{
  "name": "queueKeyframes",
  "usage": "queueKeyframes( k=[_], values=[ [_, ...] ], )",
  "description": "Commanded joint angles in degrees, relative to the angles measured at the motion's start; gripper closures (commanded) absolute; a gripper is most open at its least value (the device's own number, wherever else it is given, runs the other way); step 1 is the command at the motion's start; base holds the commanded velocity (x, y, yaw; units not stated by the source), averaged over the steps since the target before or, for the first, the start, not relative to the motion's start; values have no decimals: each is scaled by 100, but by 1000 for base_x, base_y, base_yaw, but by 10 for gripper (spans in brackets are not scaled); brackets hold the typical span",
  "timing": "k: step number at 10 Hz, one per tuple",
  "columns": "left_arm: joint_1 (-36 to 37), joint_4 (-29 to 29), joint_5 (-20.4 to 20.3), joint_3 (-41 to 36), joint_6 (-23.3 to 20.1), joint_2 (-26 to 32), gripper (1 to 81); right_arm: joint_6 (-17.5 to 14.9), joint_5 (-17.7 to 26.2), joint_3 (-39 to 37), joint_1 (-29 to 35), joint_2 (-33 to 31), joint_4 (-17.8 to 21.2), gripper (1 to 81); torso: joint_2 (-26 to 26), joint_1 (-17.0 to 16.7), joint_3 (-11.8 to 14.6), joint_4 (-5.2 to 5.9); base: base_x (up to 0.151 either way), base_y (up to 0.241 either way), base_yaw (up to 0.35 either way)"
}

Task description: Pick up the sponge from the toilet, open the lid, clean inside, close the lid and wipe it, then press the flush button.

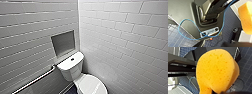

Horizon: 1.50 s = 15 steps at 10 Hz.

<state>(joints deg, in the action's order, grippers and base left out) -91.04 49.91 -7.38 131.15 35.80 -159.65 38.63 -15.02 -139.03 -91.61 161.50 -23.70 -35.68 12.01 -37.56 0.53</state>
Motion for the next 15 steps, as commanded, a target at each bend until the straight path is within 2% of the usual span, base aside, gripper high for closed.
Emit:
queueKeyframes(
  k=[1,2,7,8,10,12,13,14,15],
  values=[
    [-15,-7,228,-28,-30,20,10,-14,280,-114,15,43,-152,811,538,-345,0,0,0,0,0],
    [-6,-7,228,-19,-30,11,10,-5,280,-158,15,69,-170,811,748,-483,297,0,0,0,0],
    [-6,10,245,8,-30,-6,10,-5,280,-167,15,69,-179,811,1734,-1119,1137,0,0,0,0],
    [-6,1,245,121,-30,-33,10,-14,315,-228,33,113,-170,811,1366,-888,804,0,0,0,0],
    [-7,-16,245,816,-21,-279,10,-5,482,-677,33,385,-161,811,1790,-1095,1031,0,0,0,0],
    [-15,-16,297,1552,-21,-672,10,29,886,-1342,7,832,-48,811,1941,-1141,1073,0,0,0,0],
    [-15,-51,447,1695,-12,-780,10,-5,869,-1520,-63,957,164,811,1963,-1150,1086,0,0,0,0],
    [-15,-271,571,1792,23,-885,10,-514,816,-1722,-117,1089,665,811,1947,-1152,1086,0,0,0,0],
    [-15,-428,641,1870,-20,-938,10,-1500,833,-1775,-99,1184,1519,811,1947,-1154,1089,0,0,0,0]
  ],
)
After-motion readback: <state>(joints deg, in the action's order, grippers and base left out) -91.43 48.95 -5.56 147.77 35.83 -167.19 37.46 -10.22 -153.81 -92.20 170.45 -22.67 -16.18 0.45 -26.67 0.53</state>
